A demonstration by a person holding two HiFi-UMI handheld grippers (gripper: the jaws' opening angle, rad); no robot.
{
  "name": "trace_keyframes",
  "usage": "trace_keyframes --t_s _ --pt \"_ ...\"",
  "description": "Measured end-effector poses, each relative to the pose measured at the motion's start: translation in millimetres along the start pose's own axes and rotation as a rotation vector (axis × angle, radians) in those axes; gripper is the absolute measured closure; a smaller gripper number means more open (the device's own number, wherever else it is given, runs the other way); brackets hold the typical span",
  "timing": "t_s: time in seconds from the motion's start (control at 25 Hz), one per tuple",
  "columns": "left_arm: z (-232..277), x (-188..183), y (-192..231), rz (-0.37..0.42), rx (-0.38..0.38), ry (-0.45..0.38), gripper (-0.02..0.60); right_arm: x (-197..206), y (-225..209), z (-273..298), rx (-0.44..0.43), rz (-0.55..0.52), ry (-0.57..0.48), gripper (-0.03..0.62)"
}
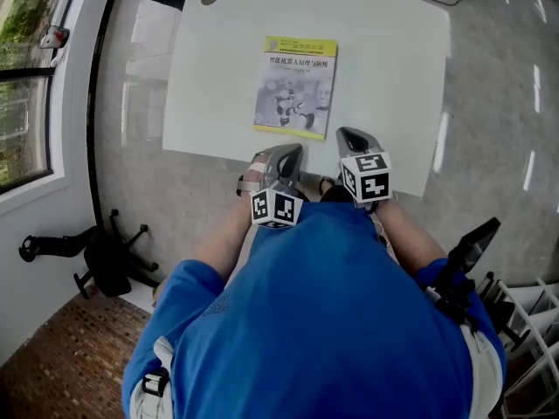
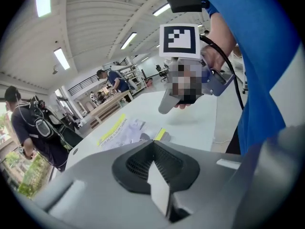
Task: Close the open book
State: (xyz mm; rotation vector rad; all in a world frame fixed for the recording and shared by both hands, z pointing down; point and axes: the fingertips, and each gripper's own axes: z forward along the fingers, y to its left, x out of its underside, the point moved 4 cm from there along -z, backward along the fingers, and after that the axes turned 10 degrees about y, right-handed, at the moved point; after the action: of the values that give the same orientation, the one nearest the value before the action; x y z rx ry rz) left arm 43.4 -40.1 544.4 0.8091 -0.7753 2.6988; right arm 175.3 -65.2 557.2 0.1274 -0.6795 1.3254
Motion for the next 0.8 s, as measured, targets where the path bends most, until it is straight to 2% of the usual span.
trace_keyframes --t_s 0.32,0.56,0.8 --pt "-25.5 10.2 8.8 -0.155 -0.069 0.008 0.574 1.5 15.5 -14.9 -0.023 -0.023 -0.071 0.592" --pt "-51.6 15.1 29.2 -0.245 -0.087 -0.064 0.574 4.3 41.9 -41.0 0.028 -0.025 -0.122 0.592" --pt "-95.3 41.3 38.5 -0.354 -0.088 -0.130 0.574 16.6 93.3 -60.1 0.081 -0.015 -0.170 0.592"
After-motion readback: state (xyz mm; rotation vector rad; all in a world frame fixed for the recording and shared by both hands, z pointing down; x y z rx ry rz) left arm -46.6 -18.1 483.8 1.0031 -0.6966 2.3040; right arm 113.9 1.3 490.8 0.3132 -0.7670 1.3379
